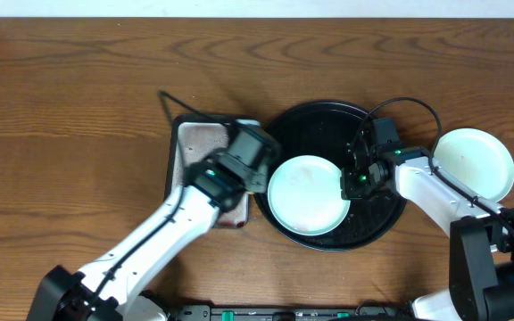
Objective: Clean dirty plates on tray and stack at the side
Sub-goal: 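Return the sponge to the soapy tray with the left gripper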
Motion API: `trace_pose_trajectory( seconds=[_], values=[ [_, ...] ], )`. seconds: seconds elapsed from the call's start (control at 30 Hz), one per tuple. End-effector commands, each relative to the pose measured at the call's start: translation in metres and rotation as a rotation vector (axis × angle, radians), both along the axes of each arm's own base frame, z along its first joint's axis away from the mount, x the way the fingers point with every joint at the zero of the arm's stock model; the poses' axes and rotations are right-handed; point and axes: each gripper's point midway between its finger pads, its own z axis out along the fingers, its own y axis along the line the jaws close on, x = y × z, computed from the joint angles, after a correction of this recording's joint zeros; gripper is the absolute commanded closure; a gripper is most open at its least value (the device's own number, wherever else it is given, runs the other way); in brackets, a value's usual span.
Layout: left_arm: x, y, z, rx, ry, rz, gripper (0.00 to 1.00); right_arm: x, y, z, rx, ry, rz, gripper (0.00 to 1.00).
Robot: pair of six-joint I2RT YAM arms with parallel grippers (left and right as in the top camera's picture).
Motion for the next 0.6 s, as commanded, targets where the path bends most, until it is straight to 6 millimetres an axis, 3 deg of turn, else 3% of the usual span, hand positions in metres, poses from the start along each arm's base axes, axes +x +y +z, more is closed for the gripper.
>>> trace_pose_trajectory(
  seconds=[0.0,0.13,0.33,0.43,0.57],
  values=[
    [0.003,0.025,-0.015,0.021,0.047,0.056,0.92,0.002,-0.004,-0.004,-0.023,-0.010,-0.020,0.99],
    [0.004,0.042,-0.035,0.050,0.100,0.101,0.93,0.008,0.004,0.000,0.014,-0.040,0.013,0.99],
    [0.007,0.044,-0.062,0.080,0.155,0.106,0.93,0.021,-0.005,0.016,-0.039,-0.119,0.014,0.99],
    [0.008,0.035,-0.073,0.059,0.181,0.055,0.92,0.031,-0.017,0.036,-0.098,-0.203,-0.008,0.99],
    [0.011,0.040,-0.086,0.069,0.205,0.069,0.93,0.042,-0.035,0.071,-0.191,-0.340,-0.029,0.99]
  ],
)
